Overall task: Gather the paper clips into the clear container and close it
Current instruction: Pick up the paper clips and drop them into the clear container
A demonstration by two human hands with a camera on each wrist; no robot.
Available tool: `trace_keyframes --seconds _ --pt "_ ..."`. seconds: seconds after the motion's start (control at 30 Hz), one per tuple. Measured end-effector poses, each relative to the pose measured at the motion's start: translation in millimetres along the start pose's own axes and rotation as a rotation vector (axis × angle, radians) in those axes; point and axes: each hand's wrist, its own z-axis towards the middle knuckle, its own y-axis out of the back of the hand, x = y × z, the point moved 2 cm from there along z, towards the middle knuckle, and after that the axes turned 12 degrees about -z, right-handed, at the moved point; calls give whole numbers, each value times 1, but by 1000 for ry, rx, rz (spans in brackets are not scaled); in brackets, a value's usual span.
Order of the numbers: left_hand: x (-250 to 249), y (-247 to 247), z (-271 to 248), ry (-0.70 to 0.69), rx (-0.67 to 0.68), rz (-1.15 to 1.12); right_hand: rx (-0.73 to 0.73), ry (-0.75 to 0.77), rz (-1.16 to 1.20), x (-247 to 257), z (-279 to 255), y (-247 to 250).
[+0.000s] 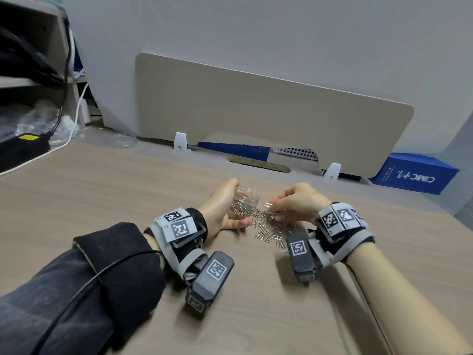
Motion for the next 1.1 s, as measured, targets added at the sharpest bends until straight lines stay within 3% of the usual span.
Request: trace_keyframes --seconds 0.3,0.53,0.8,0.97,1.1 --pt "9 -11 -10 -27 140 103 -41 244 126 35 -27 20" --pt "15 -18 -25 2 213 43 -90 472 -287 48 -33 0" --pt "15 -17 -24 -27 196 36 -87 547 -373 52 -39 -1" --pt "13 -15 -22 -30 128 -33 -216 384 -212 43 -33 22" --pt "9 -10 -15 -113 62 -81 -139 82 -216 11 -17 25"
